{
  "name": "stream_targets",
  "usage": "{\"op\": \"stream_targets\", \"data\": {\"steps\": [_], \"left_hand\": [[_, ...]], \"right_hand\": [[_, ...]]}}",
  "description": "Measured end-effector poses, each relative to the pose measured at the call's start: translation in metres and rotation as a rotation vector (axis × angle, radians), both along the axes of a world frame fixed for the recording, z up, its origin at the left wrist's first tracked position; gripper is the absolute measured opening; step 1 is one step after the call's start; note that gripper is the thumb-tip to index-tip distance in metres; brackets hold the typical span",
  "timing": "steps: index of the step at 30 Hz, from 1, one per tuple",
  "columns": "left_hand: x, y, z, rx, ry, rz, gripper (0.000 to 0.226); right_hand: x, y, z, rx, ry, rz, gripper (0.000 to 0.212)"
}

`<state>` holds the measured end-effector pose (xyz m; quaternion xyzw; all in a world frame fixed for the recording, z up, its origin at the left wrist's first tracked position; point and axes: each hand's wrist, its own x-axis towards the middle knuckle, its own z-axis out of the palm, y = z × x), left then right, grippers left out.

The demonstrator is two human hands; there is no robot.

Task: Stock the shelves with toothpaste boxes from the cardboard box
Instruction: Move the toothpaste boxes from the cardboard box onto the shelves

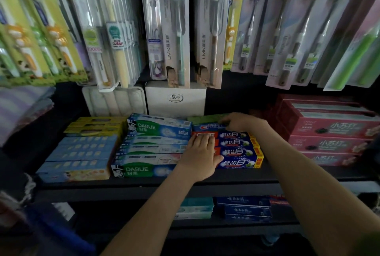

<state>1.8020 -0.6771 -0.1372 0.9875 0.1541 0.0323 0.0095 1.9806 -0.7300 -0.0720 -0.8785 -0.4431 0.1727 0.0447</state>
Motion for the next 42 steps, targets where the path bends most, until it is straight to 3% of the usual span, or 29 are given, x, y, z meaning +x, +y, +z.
{"op": "stream_targets", "data": {"steps": [4,10,14,17,20,22,24,28,32,35,39,42], "left_hand": [[0.000,-0.002,0.006,-0.058,0.059,0.025,0.069],[0.000,-0.009,0.011,-0.042,0.095,0.059,0.068],[-0.005,-0.010,0.016,-0.088,0.116,0.052,0.070],[-0.016,-0.010,0.029,-0.123,-0.038,0.008,0.067],[-0.033,0.013,0.038,0.059,-0.385,-0.106,0.053],[-0.044,0.038,0.040,0.147,-0.465,-0.129,0.052],[-0.052,0.062,0.043,0.227,-0.434,-0.087,0.054],[-0.049,0.094,0.051,0.256,-0.201,0.039,0.053],[-0.035,0.109,0.051,0.304,-0.149,0.107,0.050],[-0.030,0.108,0.051,0.316,-0.149,0.168,0.051],[-0.014,0.079,0.048,0.239,-0.234,0.040,0.052],[0.005,0.063,0.045,0.179,-0.192,-0.042,0.046]], "right_hand": [[-0.007,-0.010,-0.018,0.156,0.020,-0.010,0.037],[-0.013,-0.031,-0.038,0.199,-0.093,0.095,0.040],[-0.009,-0.032,-0.034,0.277,-0.131,0.028,0.039],[0.004,-0.024,-0.030,0.270,-0.203,0.028,0.040],[0.014,-0.010,-0.022,0.195,-0.183,0.028,0.033],[0.016,-0.002,-0.017,0.171,-0.152,0.024,0.036],[0.017,0.006,-0.015,0.151,-0.129,0.044,0.042],[0.015,0.017,-0.017,0.036,-0.166,0.078,0.044],[0.018,0.025,-0.016,-0.065,-0.244,0.091,0.049],[0.018,0.020,-0.012,-0.053,-0.209,0.100,0.039],[0.020,0.015,-0.016,0.054,-0.116,0.115,0.010],[0.021,0.009,-0.018,0.106,-0.063,0.103,0.019]]}}
